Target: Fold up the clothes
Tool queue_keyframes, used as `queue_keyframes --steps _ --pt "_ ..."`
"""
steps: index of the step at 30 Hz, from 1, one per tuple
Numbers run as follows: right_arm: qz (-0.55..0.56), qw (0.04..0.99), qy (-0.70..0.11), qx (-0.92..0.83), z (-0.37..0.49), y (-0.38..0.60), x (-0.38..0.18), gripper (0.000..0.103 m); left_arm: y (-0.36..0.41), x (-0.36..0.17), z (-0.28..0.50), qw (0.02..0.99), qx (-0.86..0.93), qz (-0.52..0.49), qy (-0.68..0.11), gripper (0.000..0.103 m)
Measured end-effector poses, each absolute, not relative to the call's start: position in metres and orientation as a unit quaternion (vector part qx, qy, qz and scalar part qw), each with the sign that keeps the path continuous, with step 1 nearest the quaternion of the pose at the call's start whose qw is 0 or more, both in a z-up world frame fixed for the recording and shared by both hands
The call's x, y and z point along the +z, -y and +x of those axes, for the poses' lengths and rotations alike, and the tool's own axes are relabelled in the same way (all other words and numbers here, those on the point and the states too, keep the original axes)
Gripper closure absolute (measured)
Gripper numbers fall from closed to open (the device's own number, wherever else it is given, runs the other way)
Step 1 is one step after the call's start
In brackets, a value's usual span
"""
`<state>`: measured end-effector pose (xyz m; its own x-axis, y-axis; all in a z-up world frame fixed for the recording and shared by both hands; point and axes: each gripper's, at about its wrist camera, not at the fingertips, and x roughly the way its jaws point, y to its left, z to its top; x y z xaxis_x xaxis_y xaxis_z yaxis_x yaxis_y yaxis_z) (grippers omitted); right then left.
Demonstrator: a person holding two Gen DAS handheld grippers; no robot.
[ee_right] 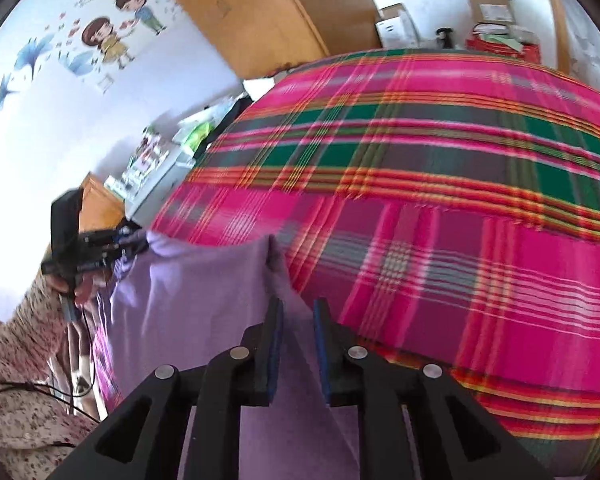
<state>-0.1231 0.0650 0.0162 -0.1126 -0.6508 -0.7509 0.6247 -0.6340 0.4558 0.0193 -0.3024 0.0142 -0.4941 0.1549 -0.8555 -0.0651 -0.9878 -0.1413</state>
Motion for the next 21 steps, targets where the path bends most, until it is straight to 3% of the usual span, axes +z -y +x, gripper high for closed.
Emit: queue_keyframes --steps 2,8,17,21 --pt "0.516 0.435 0.000 -0.738 -0.120 -0.059 0.012 0.101 0.302 0.014 0.019 0.062 0.863 -0.500 0.045 0.070" --pt "0.471 0.413 0.012 -0.779 -0.126 -0.073 0.032 0.101 0.301 0.014 0.019 0.057 0.862 -0.502 0.044 0.070" --pt "0.504 0.417 0.039 -0.755 -0.121 -0.078 0.014 0.099 0.300 0.018 0.019 0.039 0.857 -0.510 0.060 0.069" --pt "0.492 0.403 0.066 -0.769 -0.128 -0.106 0.026 0.088 0.297 0.038 0.025 0.021 0.868 -0.488 0.090 0.069"
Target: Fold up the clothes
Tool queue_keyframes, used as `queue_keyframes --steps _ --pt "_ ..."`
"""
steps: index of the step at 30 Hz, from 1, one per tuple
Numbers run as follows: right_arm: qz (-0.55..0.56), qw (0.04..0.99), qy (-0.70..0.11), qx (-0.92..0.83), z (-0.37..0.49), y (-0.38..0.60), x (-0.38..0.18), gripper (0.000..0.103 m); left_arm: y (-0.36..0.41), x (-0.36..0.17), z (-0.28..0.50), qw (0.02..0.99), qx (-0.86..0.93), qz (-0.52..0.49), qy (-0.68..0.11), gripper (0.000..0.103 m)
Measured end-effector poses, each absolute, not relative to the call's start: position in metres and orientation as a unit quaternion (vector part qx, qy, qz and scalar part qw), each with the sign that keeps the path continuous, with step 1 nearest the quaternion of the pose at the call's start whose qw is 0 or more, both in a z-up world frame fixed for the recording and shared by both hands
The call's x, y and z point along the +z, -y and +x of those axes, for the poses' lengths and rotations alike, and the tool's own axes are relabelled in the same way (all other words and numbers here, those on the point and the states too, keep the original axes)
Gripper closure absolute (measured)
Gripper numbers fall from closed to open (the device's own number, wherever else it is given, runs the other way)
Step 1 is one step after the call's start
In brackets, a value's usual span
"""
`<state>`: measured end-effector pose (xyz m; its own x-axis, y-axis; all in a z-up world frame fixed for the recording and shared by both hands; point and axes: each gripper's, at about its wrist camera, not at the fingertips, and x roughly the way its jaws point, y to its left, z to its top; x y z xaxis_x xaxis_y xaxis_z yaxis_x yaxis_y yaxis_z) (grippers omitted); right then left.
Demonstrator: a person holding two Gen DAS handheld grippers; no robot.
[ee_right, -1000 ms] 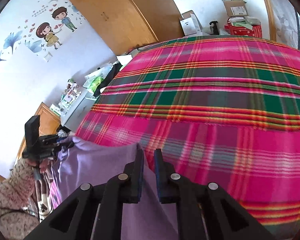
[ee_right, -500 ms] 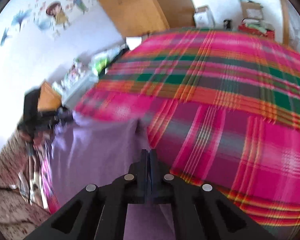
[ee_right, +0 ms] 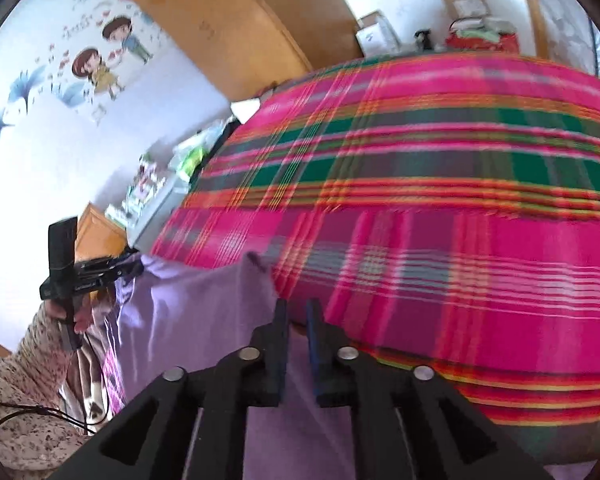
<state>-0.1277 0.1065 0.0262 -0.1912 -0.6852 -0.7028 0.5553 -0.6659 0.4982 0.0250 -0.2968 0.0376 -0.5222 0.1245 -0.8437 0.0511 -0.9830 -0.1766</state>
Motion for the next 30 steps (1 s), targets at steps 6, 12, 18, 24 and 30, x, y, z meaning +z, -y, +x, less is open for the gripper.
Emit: queue_keyframes --steps 6,12,18,24,30 --pt "0.505 0.408 0.034 -0.760 -0.125 -0.126 0.029 0.069 0.259 0.075 0.008 0.087 0.887 -0.441 0.107 0.066" --pt "0.512 0.459 0.024 -0.726 -0.116 -0.113 0.022 0.080 0.180 0.065 -0.045 0.187 0.855 -0.481 0.049 0.056" --pt "0.501 0.474 0.009 -0.724 -0.103 -0.114 0.023 0.100 0.130 0.053 -0.093 0.226 0.823 -0.519 0.054 0.056" --pt "0.487 0.507 0.035 -0.710 -0.089 -0.116 0.034 0.100 0.114 0.036 -0.120 0.217 0.785 -0.573 0.091 0.053" --pt "0.498 0.528 0.047 -0.686 -0.075 -0.114 0.027 0.100 0.099 0.028 -0.118 0.209 0.772 -0.597 0.063 0.051"
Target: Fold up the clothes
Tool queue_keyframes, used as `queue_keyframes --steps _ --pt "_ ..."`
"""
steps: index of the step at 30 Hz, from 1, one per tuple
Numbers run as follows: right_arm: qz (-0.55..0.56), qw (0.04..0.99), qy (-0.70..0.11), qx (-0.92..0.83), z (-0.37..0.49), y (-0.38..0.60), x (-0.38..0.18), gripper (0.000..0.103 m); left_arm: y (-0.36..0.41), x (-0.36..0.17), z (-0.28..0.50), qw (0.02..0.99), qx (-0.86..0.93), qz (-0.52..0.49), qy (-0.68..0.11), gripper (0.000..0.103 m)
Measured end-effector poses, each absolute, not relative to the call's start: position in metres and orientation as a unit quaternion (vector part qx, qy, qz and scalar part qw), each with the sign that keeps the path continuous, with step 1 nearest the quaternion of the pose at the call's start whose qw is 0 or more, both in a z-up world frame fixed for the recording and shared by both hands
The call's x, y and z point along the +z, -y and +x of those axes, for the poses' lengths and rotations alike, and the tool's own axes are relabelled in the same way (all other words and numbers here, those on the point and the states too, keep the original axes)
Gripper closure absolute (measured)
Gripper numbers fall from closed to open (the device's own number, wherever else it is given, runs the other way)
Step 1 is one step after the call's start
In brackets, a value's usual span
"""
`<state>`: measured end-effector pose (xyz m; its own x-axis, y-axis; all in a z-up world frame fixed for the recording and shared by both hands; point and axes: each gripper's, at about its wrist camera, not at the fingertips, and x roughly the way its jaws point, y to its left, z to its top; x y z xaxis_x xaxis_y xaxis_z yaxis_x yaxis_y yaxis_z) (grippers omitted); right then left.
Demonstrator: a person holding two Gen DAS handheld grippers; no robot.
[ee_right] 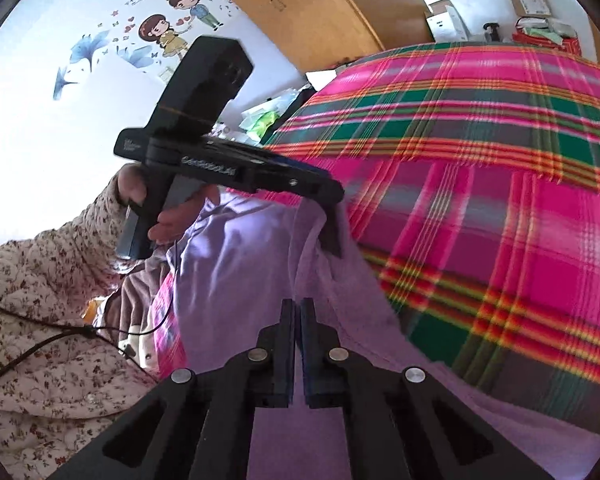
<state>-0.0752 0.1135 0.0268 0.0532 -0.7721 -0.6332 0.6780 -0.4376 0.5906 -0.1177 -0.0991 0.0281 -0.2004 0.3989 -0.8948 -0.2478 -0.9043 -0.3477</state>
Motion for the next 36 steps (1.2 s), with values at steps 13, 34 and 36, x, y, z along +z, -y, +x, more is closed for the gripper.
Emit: queue_keyframes --steps 13,34,36 --pt "0.526 0.514 0.059 -0.675 -0.062 -0.119 0.017 0.099 0.078 0.015 -0.102 0.197 0.755 -0.625 -0.018 0.051" --pt "0.530 0.414 -0.109 -0.732 -0.084 -0.140 0.019 0.079 0.091 0.023 -0.090 0.198 0.768 -0.609 -0.020 0.091" --pt "0.530 0.412 -0.121 -0.732 -0.077 -0.139 0.020 0.077 0.091 0.025 -0.085 0.200 0.769 -0.607 -0.016 0.091"
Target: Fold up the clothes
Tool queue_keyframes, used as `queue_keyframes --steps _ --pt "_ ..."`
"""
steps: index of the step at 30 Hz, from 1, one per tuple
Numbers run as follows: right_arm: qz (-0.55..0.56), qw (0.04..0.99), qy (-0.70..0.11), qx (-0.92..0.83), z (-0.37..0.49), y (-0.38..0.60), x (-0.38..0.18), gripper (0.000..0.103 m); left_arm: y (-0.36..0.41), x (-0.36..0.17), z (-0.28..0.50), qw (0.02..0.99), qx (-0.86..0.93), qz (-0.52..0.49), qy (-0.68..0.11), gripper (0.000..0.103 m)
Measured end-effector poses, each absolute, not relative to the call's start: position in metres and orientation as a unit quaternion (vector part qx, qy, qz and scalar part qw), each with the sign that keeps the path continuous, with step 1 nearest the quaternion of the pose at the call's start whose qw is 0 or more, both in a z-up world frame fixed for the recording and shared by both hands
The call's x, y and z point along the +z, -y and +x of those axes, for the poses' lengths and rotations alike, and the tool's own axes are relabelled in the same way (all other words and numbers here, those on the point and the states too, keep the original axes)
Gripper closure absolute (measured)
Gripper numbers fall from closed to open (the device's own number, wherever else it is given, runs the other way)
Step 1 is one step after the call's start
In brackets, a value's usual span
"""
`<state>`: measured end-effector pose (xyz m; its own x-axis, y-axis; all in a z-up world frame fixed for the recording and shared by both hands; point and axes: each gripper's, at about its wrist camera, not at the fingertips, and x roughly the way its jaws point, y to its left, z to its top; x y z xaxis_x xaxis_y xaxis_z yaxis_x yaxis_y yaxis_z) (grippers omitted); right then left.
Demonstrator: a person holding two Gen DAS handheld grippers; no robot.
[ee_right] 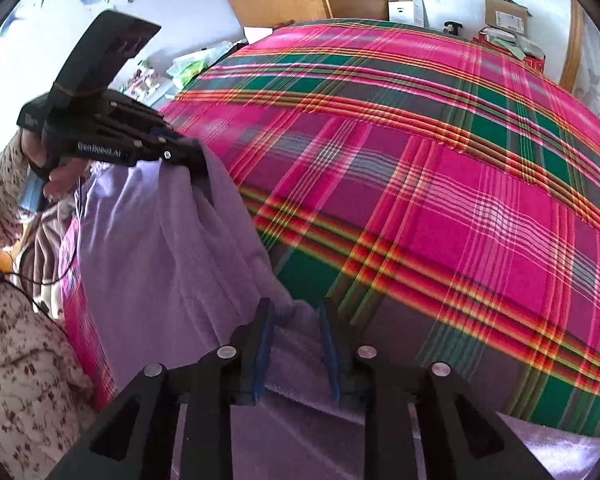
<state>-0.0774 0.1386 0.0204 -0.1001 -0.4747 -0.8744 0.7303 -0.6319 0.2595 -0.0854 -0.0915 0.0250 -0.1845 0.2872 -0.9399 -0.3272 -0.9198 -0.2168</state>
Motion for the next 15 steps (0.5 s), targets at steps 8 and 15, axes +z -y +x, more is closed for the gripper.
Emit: queue_keyframes --steps 8,15 --pt "0.528 0.396 -0.143 -0.738 -0.065 -0.139 0.021 0.073 0.098 0.038 -0.066 0.195 0.786 -0.587 0.002 0.092" --pt "0.529 0.376 -0.157 -0.744 -0.051 -0.143 0.025 0.069 0.102 0.034 -0.057 0.190 0.789 -0.584 0.023 0.093"
